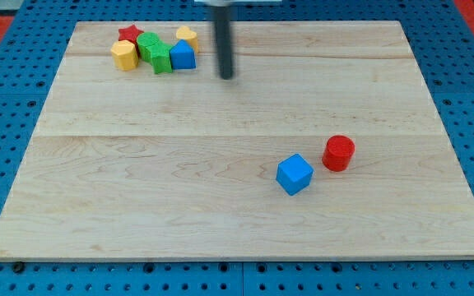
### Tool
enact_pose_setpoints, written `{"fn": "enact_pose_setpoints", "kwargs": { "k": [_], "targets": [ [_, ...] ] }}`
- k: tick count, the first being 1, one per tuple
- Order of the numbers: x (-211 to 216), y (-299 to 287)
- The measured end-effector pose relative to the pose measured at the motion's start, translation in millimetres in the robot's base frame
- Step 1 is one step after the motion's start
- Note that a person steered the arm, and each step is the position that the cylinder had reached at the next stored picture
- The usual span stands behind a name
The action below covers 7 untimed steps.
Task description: Push the red circle into green star and blue triangle
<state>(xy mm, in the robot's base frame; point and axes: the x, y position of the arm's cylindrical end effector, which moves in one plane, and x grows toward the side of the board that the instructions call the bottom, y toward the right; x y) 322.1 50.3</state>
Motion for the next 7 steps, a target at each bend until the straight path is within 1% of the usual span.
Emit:
{"fn": "enact_pose_setpoints", "kwargs": {
  "k": [1, 2, 3, 4, 5, 6, 7],
  "targets": [
    [39, 144],
    [109, 199],
    [158, 163],
    [173, 82],
    [168, 19],
    [147, -26],
    [106, -46]
  ]
}}
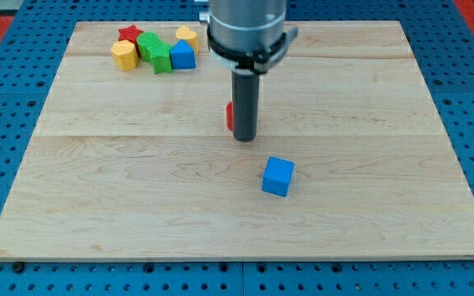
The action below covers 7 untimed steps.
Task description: Push the red circle into green star and blue triangle
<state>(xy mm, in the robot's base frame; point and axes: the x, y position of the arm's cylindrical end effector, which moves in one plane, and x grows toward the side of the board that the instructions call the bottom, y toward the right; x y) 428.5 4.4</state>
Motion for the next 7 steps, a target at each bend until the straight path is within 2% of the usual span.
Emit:
{"fn": "enact_pose_setpoints", "kwargs": {
  "k": [1, 4, 7],
  "targets": [
    [-22, 7],
    [-48, 25],
    [-65, -83]
  ]
}}
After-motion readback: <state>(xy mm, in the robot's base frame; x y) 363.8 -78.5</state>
